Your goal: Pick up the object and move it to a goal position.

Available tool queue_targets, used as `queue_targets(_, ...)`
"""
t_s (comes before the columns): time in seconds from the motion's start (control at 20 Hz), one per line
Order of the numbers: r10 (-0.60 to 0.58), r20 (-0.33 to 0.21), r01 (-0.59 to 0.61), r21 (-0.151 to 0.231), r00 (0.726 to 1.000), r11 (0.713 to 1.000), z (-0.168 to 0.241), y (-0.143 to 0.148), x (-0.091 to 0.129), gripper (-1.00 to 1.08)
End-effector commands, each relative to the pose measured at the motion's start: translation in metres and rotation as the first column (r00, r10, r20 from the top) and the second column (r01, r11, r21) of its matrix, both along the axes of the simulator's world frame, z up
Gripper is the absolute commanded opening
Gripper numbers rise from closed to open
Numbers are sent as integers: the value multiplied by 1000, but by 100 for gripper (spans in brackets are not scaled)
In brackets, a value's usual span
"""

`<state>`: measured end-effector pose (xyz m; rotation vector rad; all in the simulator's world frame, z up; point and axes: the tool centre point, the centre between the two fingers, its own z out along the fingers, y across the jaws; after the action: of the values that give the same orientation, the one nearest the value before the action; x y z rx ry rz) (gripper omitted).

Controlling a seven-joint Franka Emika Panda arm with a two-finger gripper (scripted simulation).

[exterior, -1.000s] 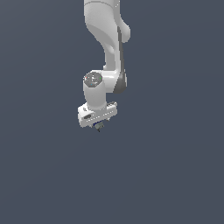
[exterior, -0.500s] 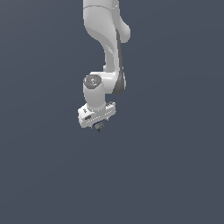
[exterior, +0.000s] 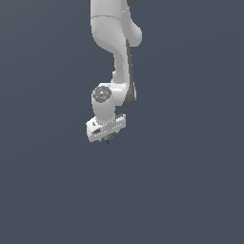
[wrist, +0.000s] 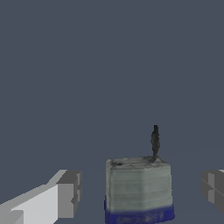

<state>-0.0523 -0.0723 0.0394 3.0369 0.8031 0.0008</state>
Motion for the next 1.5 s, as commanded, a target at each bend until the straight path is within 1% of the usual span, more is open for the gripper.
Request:
queue_targets(0.0, 1, -1, -1, 0, 1000, 1000, -13, 0, -1, 100)
queue_targets(0.35, 2, -1, -2, 0, 1000, 1000, -27, 0, 0, 100)
queue_targets(0.4, 2, -1, -2, 0, 1000, 1000, -27, 0, 0, -100)
queue_targets(1.05, 1, 0, -1, 0, 1000, 1000, -24, 0, 0, -100)
queue_targets(1.45, 1, 0, -1, 0, 1000, 1000, 0, 16, -6, -100)
